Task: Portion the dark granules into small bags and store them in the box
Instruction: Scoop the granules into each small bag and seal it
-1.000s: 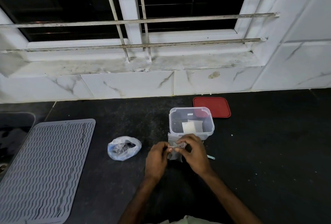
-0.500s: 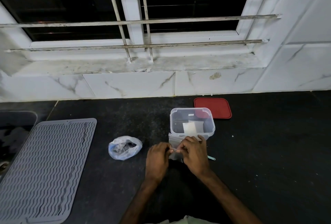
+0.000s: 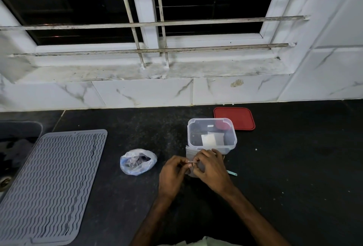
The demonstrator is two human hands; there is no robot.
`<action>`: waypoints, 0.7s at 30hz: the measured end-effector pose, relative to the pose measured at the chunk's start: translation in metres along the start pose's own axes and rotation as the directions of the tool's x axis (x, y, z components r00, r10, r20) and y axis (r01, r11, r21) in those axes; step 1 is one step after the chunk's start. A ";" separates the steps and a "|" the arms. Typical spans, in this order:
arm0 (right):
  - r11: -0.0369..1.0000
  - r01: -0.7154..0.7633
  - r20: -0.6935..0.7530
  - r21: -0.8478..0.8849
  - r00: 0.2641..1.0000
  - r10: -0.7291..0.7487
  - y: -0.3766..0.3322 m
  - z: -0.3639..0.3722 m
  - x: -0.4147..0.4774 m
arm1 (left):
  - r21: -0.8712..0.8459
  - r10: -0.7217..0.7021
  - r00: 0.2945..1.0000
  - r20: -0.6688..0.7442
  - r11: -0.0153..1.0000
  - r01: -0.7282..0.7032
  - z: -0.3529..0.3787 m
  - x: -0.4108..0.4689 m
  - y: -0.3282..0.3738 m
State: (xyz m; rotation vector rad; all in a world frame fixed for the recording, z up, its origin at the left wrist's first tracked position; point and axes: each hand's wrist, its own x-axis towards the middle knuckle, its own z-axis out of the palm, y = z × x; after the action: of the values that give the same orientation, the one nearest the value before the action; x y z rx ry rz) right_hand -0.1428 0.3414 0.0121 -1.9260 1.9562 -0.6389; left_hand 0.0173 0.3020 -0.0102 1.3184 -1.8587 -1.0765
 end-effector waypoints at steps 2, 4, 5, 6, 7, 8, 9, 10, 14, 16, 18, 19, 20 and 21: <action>1.000 0.002 -0.005 0.004 1.000 -0.002 0.001 0.001 -0.001 | 0.009 -0.001 1.000 0.010 1.000 0.001 -0.001 0.000 0.002; 1.000 0.004 -0.024 0.023 1.000 -0.003 0.004 0.004 -0.001 | 0.029 -0.022 1.000 -0.005 0.999 0.023 -0.002 0.000 0.002; 0.999 0.003 -0.030 0.042 1.000 -0.002 0.005 0.006 -0.002 | 0.052 -0.031 0.999 -0.016 0.998 0.032 -0.002 0.000 0.003; 0.998 0.002 -0.036 0.057 0.999 0.000 0.006 0.006 -0.002 | 0.075 -0.028 0.999 -0.031 0.997 0.030 -0.002 0.000 0.003; 0.997 -0.006 -0.039 0.072 0.999 0.009 0.006 0.006 -0.002 | 0.098 -0.017 0.999 -0.050 0.995 0.022 -0.002 0.000 0.004; 0.996 -0.012 -0.042 0.087 0.999 0.016 0.006 0.005 -0.002 | 0.111 -0.005 0.997 -0.071 0.994 0.013 -0.003 0.000 0.005; 0.995 -0.022 -0.047 0.097 0.999 0.027 0.006 0.004 -0.002 | 0.114 0.002 0.996 -0.091 0.993 0.008 -0.004 0.001 0.006; 0.995 -0.033 -0.058 0.097 0.998 0.038 0.005 0.002 -0.001 | 0.115 0.012 0.995 -0.103 0.993 0.000 -0.004 0.001 0.006; 0.995 -0.077 -0.120 0.057 0.989 0.083 0.002 -0.005 -0.002 | 0.089 0.018 0.996 -0.086 0.996 -0.011 -0.001 0.001 0.003; 0.995 -0.095 -0.122 0.044 0.988 0.099 0.005 -0.005 -0.002 | 0.037 0.020 0.997 -0.078 0.999 -0.017 -0.001 0.001 0.002; 0.993 -0.111 -0.119 0.048 0.986 0.116 0.008 -0.005 -0.001 | -0.004 0.046 0.996 -0.071 0.999 -0.046 -0.002 0.001 0.000; 0.990 -0.123 -0.119 0.064 0.984 0.130 0.010 -0.004 0.000 | -0.017 0.056 0.997 -0.060 0.998 -0.057 -0.003 0.002 -0.001; 0.987 -0.134 -0.115 0.088 0.983 0.144 0.011 -0.004 0.000 | -0.032 0.061 0.997 -0.042 0.998 -0.063 -0.003 0.002 -0.002; 0.984 -0.133 -0.112 0.122 0.983 0.146 0.010 -0.004 0.000 | -0.044 0.059 0.998 -0.019 0.997 -0.060 -0.003 0.002 -0.002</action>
State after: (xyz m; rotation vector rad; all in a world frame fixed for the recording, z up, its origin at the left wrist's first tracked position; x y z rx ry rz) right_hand -0.1535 0.3413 0.0099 -1.7015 2.0577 -0.8251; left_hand 0.0196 0.2988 -0.0104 1.2355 -1.8385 -1.0657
